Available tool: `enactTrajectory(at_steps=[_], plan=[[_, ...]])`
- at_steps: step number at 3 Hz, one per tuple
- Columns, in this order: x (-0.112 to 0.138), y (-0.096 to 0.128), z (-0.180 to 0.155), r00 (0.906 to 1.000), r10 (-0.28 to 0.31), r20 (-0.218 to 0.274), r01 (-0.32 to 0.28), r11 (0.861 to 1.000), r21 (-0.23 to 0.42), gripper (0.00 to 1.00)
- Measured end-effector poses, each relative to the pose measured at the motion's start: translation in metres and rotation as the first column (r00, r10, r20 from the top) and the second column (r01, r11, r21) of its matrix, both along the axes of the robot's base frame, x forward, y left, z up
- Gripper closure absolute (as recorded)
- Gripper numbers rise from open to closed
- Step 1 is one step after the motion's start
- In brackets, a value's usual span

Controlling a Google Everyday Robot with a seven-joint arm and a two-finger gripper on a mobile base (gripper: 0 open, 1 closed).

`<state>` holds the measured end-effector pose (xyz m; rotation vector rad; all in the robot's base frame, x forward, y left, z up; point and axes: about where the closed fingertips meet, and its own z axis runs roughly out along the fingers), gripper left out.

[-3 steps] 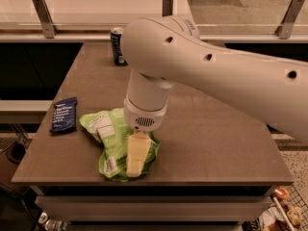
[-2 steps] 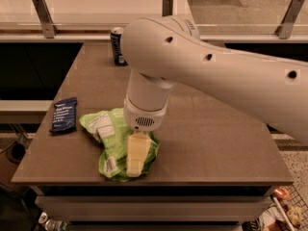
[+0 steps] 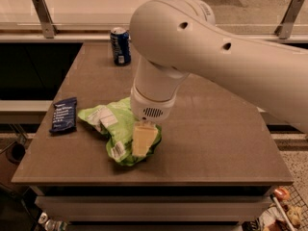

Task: Move green rice chip bag near pepsi can

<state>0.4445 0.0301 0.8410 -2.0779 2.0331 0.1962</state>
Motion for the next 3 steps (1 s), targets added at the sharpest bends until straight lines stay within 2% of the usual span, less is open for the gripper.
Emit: enactTrajectory(at_steps=[1,2,3], plan=[[0.005,-0.007,0.022,0.9980,0.004,0.063,-0.005,1.000,0.012,1.00],[0.013,-0.011,0.045,0.9892,0.016,0.146,-0.022,0.999,0.039,1.00],[0.013,-0.011,0.046,0.9889,0.011,0.148,-0.017,0.999,0.039,1.00]])
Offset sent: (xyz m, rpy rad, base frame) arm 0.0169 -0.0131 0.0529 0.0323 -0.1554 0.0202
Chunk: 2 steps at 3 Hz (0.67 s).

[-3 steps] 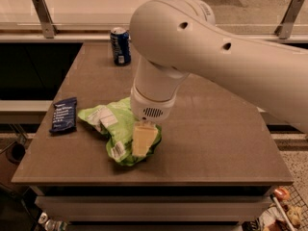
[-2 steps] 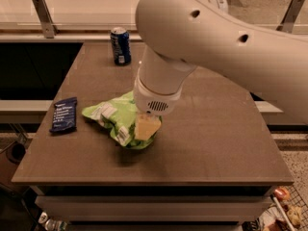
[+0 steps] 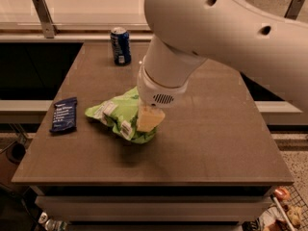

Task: Move green rice chip bag near pepsi can

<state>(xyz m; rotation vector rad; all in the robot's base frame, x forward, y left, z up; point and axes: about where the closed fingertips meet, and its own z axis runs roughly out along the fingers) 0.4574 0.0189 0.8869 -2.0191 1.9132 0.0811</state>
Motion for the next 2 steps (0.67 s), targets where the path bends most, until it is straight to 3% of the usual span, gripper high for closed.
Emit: enactTrajectory(at_steps=[2], plan=[[0.027,-0.034,0.049,0.9949,-0.083,0.058,0.087,0.993,-0.075,1.00]])
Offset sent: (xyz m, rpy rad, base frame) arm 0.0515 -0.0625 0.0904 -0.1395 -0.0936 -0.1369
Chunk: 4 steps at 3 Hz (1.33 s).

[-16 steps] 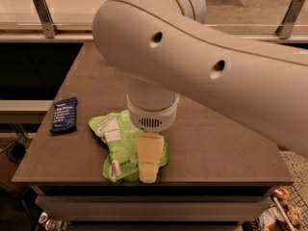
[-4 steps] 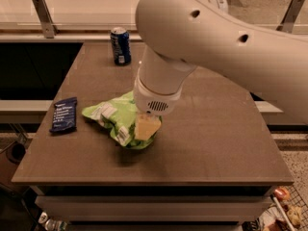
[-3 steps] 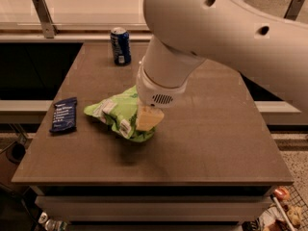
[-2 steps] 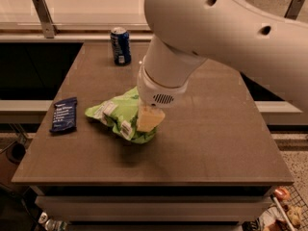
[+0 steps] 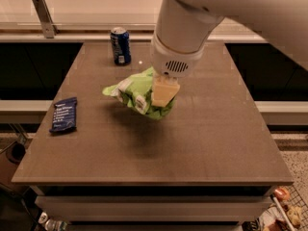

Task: Move green rice chip bag near pepsi can

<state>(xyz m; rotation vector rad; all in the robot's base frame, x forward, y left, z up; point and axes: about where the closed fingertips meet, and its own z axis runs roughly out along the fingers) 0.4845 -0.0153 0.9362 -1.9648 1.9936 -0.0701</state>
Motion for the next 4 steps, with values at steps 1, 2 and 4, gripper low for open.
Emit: enactTrajectory(at_steps=[1,2,4], plan=[[0.023,-0.017,0.027,0.9992,-0.024,0.033,0.025,0.999,-0.033,1.00],[0.061,-0.032,0.046,0.9946,-0.084,0.062,0.089,0.992,-0.088,1.00],[0.148,-0.058,0.056,0.9630,-0.235,0.132,0.253,0.957,-0.143,1.00]])
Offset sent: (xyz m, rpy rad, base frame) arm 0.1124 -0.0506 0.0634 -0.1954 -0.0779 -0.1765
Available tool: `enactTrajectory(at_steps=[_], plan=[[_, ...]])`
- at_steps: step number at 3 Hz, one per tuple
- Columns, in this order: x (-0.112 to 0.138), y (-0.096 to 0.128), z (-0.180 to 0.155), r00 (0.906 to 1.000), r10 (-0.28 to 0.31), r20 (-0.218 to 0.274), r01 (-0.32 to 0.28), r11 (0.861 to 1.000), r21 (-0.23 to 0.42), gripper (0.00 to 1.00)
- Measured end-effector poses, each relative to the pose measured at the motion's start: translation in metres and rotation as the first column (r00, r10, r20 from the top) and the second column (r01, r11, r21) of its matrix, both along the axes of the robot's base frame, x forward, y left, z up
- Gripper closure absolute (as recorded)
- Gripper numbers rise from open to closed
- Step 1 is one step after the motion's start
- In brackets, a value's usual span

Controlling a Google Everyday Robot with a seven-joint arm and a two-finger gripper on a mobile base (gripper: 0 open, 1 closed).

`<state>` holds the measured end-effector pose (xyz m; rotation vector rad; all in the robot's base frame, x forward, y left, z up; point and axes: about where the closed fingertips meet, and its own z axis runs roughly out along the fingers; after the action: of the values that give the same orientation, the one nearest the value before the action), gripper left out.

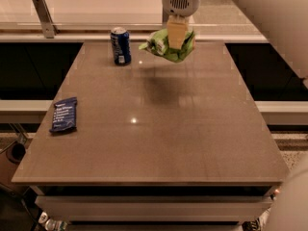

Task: Move green rice chip bag near pepsi can

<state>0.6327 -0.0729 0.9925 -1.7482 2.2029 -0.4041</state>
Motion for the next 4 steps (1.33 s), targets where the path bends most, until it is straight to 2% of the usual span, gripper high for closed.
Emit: enactTrajectory(at_steps=[1,2,4], plan=[[0.032,-0.005,-0.002,0.9990,-0.033,0.031,0.033,0.999,-0.018,1.00],[0.052,-0.006,-0.007,0.9977,-0.040,0.054,0.041,0.999,-0.018,1.00],[0.064,0.004,-0.022,0.9922,0.030,0.121,-0.033,0.999,0.021,1.00]])
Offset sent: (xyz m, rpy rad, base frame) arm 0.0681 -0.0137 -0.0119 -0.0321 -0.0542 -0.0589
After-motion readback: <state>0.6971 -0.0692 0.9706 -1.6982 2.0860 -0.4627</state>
